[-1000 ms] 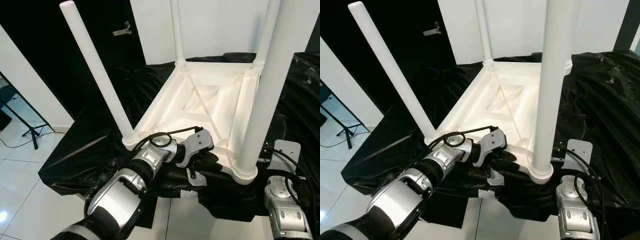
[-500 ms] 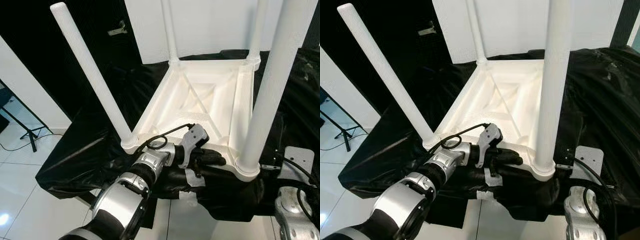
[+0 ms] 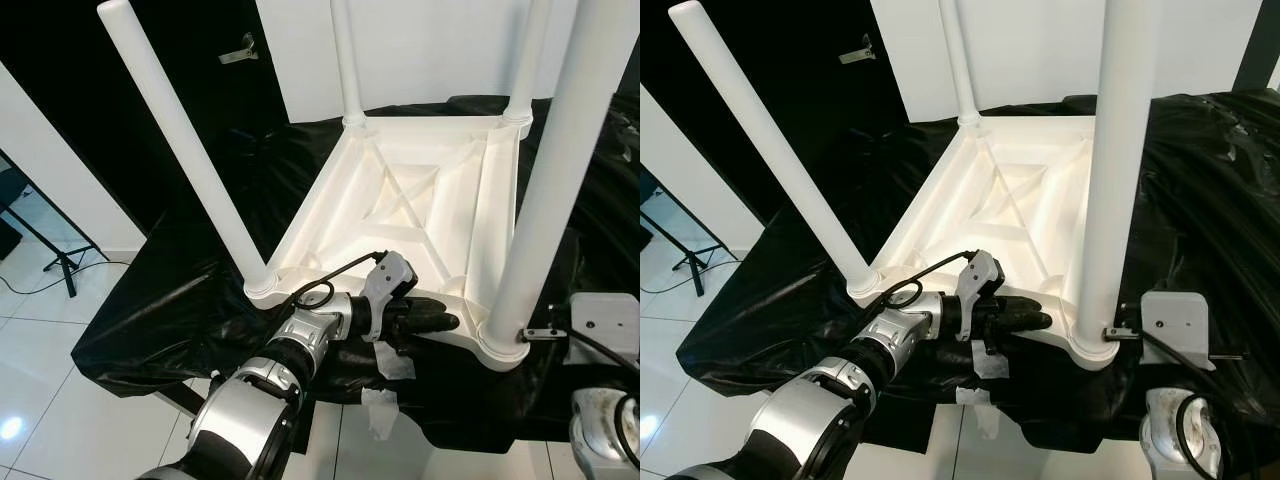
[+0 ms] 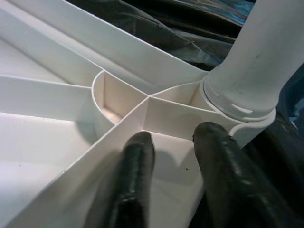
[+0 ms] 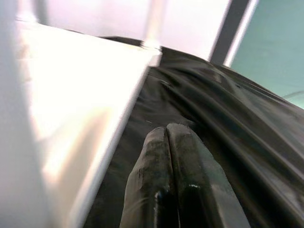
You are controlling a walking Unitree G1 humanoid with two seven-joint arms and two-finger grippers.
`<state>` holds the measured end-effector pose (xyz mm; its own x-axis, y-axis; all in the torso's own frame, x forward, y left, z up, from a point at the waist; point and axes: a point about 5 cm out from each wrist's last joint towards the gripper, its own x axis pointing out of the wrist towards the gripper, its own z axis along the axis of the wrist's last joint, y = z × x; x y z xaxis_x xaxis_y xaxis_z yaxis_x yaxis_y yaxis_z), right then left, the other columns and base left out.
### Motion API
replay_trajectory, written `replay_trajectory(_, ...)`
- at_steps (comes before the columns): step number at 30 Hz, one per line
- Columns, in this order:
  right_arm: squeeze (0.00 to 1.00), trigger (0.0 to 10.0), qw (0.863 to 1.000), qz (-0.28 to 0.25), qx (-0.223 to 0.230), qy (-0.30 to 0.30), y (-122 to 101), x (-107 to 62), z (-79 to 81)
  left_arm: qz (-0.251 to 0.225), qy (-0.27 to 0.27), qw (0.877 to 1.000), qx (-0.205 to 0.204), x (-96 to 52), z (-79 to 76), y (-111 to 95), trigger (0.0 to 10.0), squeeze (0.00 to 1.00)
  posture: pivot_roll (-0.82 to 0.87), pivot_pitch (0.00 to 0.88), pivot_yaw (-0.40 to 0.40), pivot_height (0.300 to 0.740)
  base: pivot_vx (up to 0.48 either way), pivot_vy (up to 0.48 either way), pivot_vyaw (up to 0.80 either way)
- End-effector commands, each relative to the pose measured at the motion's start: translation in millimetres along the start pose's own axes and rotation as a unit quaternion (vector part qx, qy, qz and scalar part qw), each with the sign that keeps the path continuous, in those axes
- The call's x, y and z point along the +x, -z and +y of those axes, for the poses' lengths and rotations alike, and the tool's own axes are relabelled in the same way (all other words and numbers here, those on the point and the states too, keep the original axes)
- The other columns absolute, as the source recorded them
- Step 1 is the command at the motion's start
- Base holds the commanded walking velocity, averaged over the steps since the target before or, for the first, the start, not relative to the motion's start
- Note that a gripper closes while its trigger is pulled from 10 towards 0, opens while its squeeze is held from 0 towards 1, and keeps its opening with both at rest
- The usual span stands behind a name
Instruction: Building children table
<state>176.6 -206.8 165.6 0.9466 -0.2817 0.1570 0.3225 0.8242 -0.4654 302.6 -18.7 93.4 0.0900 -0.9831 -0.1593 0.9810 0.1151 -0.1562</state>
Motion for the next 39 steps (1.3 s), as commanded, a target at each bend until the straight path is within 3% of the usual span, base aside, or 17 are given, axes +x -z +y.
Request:
replay_trajectory(1, 0.00, 10.0, 1.000, -0.002, 0.001, -0.010, -2, -7.9, -2.5, 0.066, -0.351, 0.934, -0.031, -1.0, 18.2, 31, 10.0, 1.00, -0.12, 0.000, 0.166, 0.740, 0.000, 0.000, 0.00)
replay_trajectory(3, 0.00, 10.0, 1.000, -0.001, -0.001, -0.010, -2, -10.2, -4.8, 0.063, -0.355, 0.932, -0.030, -1.1, 19.1, 29, 10.0, 1.00, -0.12, 0.000, 0.166, 0.740, 0.000, 0.000, 0.00)
replay_trajectory(4, 0.19, 10.0, 1.000, -0.001, -0.002, -0.009, -2, -13.3, -7.7, 0.062, -0.359, 0.931, -0.027, -0.9, 19.6, 28, 10.0, 1.00, -0.12, 0.000, 0.166, 0.740, 0.000, 0.000, 0.00)
replay_trajectory(5, 0.30, 10.0, 1.000, -0.001, -0.004, -0.008, -2, -16.0, -9.8, 0.060, -0.362, 0.930, -0.026, -0.8, 19.9, 27, 10.0, 1.00, -0.12, 0.000, 0.166, 0.740, 0.000, 0.000, 0.00)
replay_trajectory(6, 0.62, 10.0, 1.000, 0.001, -0.008, -0.008, -3, -21.6, -12.2, 0.059, -0.369, 0.927, -0.025, -0.7, 20.7, 26, 10.0, 1.00, -0.13, 0.000, 0.168, 0.740, 0.000, 0.000, 0.00)
replay_trajectory(14, 0.60, 10.0, 1.000, -0.003, -0.014, -0.021, -11, -42.1, -19.2, 0.058, -0.379, 0.923, -0.025, 2.7, 20.8, 23, 10.0, 1.00, -0.16, 0.000, 0.176, 0.740, 0.000, 0.000, 0.00)
replay_trajectory(15, 1.00, 10.0, 0.999, -0.012, -0.008, -0.033, -15, -46.3, -19.8, 0.058, -0.377, 0.924, -0.022, 4.7, 19.8, 22, 10.0, 1.00, -0.17, 0.000, 0.177, 0.740, 0.000, 0.000, 0.00)
replay_trajectory(22, 1.00, 10.0, 0.997, -0.034, 0.014, -0.060, -23, -45.7, -17.1, 0.057, -0.348, 0.935, -0.020, 18.4, 9.9, 21, 10.0, 1.00, -0.18, 0.000, 0.176, 0.740, 0.000, 0.000, 0.00)
replay_trajectory(23, 1.00, 10.0, 0.996, -0.041, 0.020, -0.074, -25, -43.9, -13.5, 0.052, -0.334, 0.941, -0.021, 22.7, 6.4, 21, 10.0, 0.71, -0.18, 0.000, 0.174, 0.740, 0.000, 0.000, 0.00)
replay_trajectory(24, 0.05, 10.0, 0.994, -0.046, 0.028, -0.095, -28, -42.4, -8.6, 0.047, -0.316, 0.947, -0.022, 27.6, 1.9, 20, 10.0, 0.00, -0.18, 0.000, 0.171, 0.740, 0.000, 0.000, 0.00)
replay_trajectory(26, 0.05, 10.0, 0.992, -0.049, 0.032, -0.110, -29, -41.6, -5.4, 0.043, -0.304, 0.951, -0.022, 30.6, -0.9, 20, 10.0, 0.00, -0.18, 0.000, 0.171, 0.740, 0.000, 0.000, 0.00)
replay_trajectory(27, 0.00, 10.0, 0.991, -0.057, 0.031, -0.120, -29, -36.0, -4.3, 0.048, -0.288, 0.956, -0.013, 33.8, -4.3, 20, 10.0, 0.00, -0.17, 0.000, 0.167, 0.740, 0.000, 0.000, 0.00)
replay_trajectory(31, 0.00, 10.0, 0.987, -0.066, 0.029, -0.146, -30, -30.2, -1.2, 0.055, -0.283, 0.958, -0.006, 33.7, -5.0, 22, 10.0, 0.00, -0.16, 0.000, 0.165, 0.740, 0.000, 0.000, 0.00)
replay_trajectory(34, 0.00, 10.0, 0.975, -0.069, 0.062, -0.201, -32, -22.8, 5.9, 0.064, -0.269, 0.961, -0.007, 26.7, -3.3, 28, 10.0, 0.00, -0.15, 0.000, 0.160, 0.740, 0.000, 0.000, 0.00)
replay_trajectory(39, 0.00, 10.0, 0.966, -0.083, 0.089, -0.229, -39, -16.5, 7.5, 0.067, -0.288, 0.955, -0.032, 10.0, 3.9, 38, 10.0, 0.00, -0.12, 0.000, 0.156, 0.740, 0.000, 0.000, 0.00)
